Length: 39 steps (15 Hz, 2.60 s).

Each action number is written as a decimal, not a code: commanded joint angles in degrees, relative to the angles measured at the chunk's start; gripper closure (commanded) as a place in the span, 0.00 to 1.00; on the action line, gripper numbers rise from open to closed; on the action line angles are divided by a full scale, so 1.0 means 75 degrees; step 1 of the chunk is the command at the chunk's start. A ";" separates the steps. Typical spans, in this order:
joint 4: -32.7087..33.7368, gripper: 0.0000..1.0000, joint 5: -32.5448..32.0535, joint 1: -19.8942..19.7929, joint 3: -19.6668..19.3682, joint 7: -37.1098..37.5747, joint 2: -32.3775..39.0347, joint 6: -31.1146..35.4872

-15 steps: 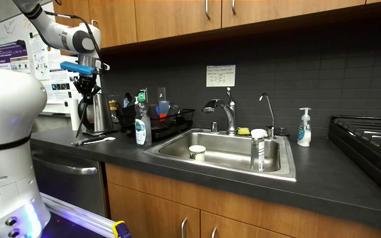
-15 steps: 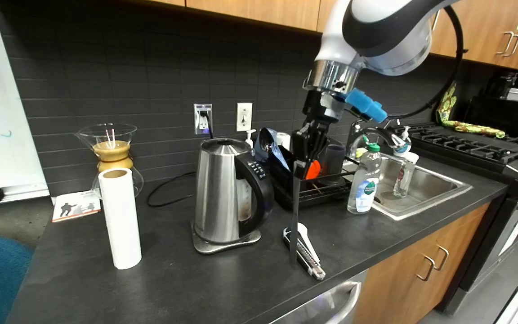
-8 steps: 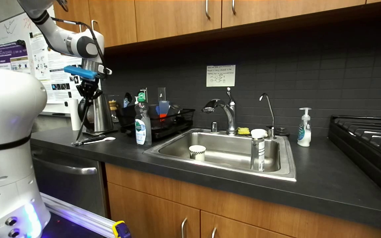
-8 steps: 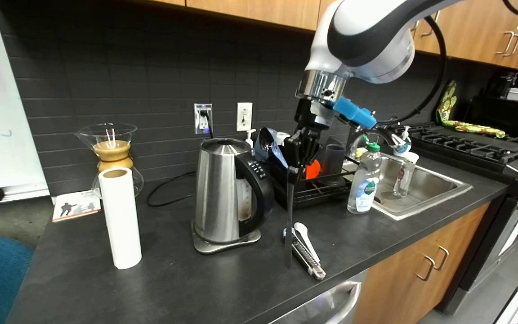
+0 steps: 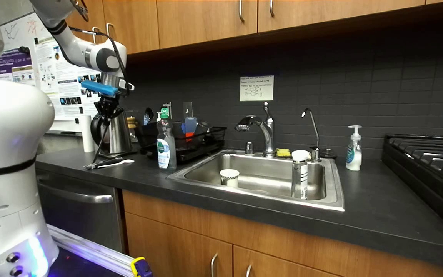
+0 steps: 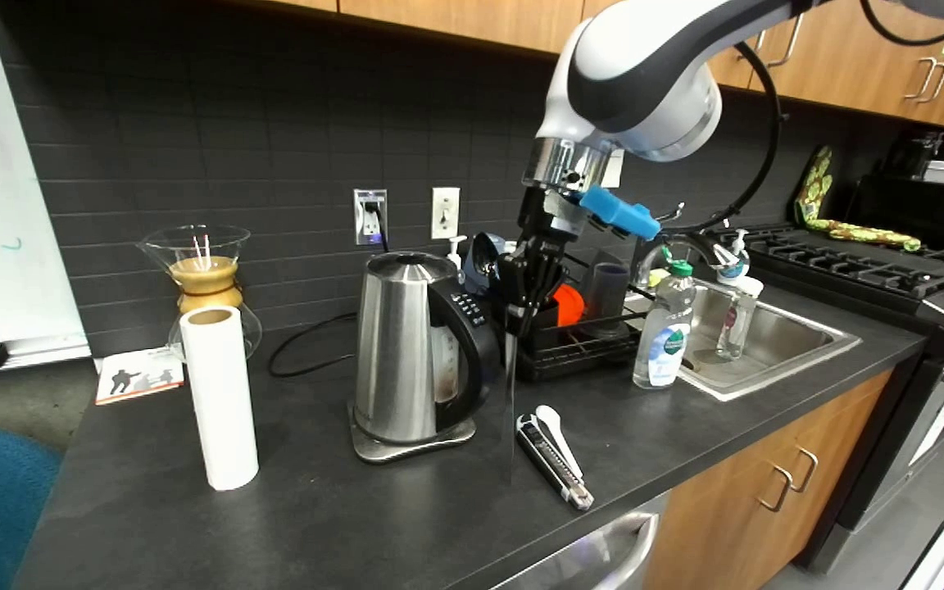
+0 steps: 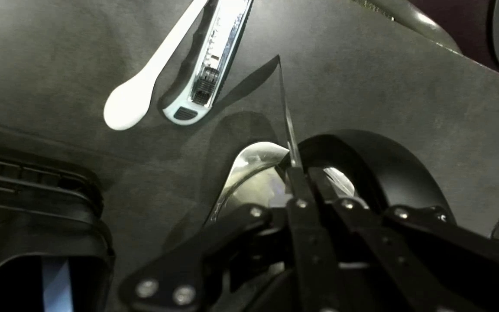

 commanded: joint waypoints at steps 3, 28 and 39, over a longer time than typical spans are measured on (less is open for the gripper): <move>0.0459 0.99 0.0106 -0.0053 0.0010 0.0061 0.0524 0.0198; -0.1580 0.10 -0.0349 -0.0454 -0.0190 0.2026 -0.0709 0.0905; -0.2152 0.00 -0.1528 -0.0580 0.0034 0.4311 -0.0430 0.1744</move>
